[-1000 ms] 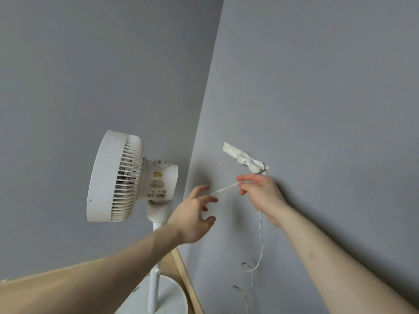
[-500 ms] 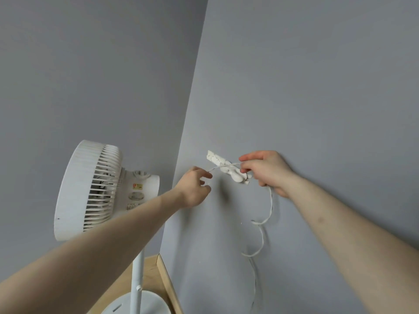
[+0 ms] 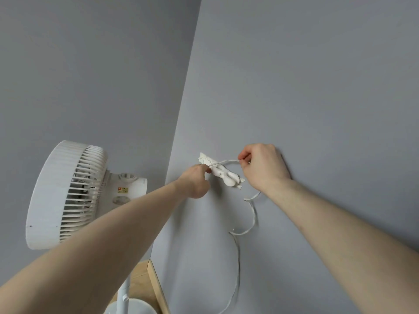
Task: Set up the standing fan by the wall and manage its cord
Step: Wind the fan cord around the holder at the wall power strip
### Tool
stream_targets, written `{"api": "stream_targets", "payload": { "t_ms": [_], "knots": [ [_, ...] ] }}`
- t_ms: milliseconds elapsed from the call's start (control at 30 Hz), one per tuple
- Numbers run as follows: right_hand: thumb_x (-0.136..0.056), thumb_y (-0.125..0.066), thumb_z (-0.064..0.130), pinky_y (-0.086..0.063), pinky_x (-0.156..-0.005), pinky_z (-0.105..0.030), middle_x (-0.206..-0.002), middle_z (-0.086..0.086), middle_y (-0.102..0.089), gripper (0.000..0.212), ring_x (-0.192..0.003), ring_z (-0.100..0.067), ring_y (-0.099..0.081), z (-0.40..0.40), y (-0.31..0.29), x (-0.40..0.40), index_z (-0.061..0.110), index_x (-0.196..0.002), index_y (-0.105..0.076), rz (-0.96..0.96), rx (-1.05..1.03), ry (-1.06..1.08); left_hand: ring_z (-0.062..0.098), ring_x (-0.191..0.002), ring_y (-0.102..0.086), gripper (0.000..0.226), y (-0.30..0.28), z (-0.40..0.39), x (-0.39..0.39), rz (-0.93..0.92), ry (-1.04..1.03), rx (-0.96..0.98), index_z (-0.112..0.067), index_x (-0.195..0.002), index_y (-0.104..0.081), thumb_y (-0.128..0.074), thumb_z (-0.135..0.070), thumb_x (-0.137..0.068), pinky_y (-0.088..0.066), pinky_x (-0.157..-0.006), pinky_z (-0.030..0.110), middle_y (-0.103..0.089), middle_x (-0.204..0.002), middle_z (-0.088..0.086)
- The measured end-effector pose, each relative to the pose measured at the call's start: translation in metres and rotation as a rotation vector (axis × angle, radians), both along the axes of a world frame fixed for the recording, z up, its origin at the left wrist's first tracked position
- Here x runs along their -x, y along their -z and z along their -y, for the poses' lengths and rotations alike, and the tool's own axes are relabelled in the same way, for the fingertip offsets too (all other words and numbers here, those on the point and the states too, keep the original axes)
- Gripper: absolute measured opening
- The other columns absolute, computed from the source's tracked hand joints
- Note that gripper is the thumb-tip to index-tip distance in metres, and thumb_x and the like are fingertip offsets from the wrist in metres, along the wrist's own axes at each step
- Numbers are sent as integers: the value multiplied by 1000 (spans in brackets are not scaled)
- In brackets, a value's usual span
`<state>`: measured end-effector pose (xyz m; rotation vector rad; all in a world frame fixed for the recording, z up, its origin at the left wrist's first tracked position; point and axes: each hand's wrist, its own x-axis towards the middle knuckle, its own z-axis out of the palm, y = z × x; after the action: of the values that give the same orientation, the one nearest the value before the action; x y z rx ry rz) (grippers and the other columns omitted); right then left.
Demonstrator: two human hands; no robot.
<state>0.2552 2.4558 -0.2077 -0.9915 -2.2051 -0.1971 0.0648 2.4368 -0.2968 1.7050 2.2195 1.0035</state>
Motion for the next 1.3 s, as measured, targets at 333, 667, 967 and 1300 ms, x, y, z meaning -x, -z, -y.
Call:
{"api": "stream_targets", "payload": {
  "t_ms": [333,667,967,1300],
  "knots": [
    [-84,-63,7,-60,-77,-38,-89,-7,-76,19,-87,-32,-70,-2,8,6,19,-89,-76,112,-8,96,22,-131,-51,62,4,3,-1,-189,20,148,-31,-147,-46,-47,-14,-87,-44,-106,34,-53,-143,0],
    [-93,-60,14,-55,-77,-38,-95,-2,-76,20,-92,-31,-69,15,53,-24,22,-106,-72,68,49,23,22,-123,-58,59,21,26,13,-46,35,67,-31,-141,-52,-48,-11,-86,-52,-99,35,-57,-138,5],
    [-97,-51,7,-51,-78,-41,-107,-9,-72,23,-101,-38,-65,32,106,-23,16,-117,-57,-69,162,132,21,-136,-45,66,51,41,2,-24,27,190,-25,-150,-39,-51,-12,-87,-43,-100,26,-34,-156,0],
    [-98,-51,13,-51,-81,-32,-115,-11,-71,18,-106,-34,-65,23,132,2,10,-107,-66,-115,455,244,27,-133,-46,72,61,43,16,178,14,149,-18,-154,-27,-52,-11,-87,-42,-96,28,-39,-152,7]
  ]
}}
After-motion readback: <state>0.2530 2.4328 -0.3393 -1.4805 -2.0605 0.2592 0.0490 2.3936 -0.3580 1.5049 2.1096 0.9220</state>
